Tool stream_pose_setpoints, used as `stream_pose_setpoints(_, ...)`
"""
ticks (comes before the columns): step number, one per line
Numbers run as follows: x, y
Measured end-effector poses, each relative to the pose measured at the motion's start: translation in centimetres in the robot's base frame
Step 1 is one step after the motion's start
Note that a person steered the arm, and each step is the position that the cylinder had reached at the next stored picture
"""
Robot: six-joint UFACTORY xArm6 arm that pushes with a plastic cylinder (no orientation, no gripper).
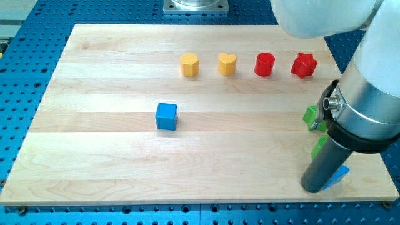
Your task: Place the blue cube vertically below the yellow heart
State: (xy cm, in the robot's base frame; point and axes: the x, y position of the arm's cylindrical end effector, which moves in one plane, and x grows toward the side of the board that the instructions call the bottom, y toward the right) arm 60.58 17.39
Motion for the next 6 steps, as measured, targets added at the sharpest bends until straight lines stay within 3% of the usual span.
stream_pose_setpoints(1, 0.0, -2.2)
stream_pose_setpoints(2, -0.4, -11.8)
stream_pose_setpoints(3, -3.6, -25.1)
stream_pose_setpoints(4, -10.1, -26.6)
stream_pose_setpoints(6, -15.8, -22.6)
